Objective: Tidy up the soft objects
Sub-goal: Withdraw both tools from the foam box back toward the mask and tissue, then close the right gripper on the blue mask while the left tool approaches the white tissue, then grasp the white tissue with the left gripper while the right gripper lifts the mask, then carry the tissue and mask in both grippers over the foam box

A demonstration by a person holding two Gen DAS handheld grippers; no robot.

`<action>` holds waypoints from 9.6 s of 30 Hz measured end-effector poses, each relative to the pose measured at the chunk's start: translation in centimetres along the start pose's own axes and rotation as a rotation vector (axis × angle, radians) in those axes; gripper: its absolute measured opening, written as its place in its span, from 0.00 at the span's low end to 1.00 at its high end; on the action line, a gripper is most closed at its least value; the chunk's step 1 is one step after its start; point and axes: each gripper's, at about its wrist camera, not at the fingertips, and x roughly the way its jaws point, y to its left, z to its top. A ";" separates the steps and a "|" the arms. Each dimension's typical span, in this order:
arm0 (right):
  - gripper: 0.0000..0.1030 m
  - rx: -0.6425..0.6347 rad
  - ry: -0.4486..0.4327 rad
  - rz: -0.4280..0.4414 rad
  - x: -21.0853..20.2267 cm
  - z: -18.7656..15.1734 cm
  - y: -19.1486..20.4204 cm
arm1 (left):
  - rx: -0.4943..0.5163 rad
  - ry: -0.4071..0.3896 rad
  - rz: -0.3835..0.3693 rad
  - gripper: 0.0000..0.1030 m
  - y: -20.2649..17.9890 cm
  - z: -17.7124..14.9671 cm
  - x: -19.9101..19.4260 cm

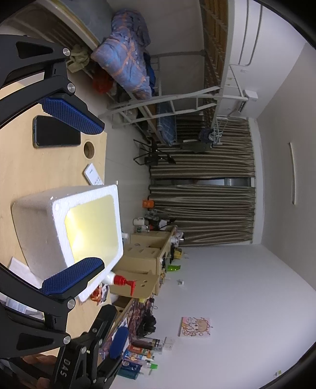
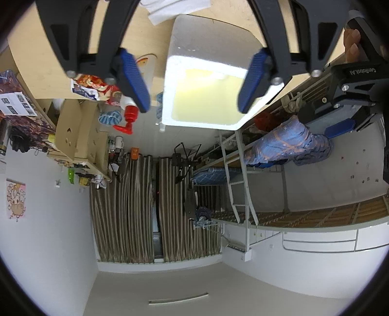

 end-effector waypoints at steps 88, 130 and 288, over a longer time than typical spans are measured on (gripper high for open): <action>1.00 0.050 -0.029 -0.165 -13.7 -14.0 -2.6 | 0.021 -0.033 -0.187 0.98 -7.9 -13.7 -10.3; 1.00 0.112 0.256 -0.111 -4.4 -14.8 -5.8 | 0.086 0.134 -0.284 0.98 -8.6 -14.7 -0.1; 0.14 0.139 0.066 -0.191 -14.8 -11.5 -7.4 | 0.135 0.198 -0.329 0.08 -10.5 -9.8 -5.8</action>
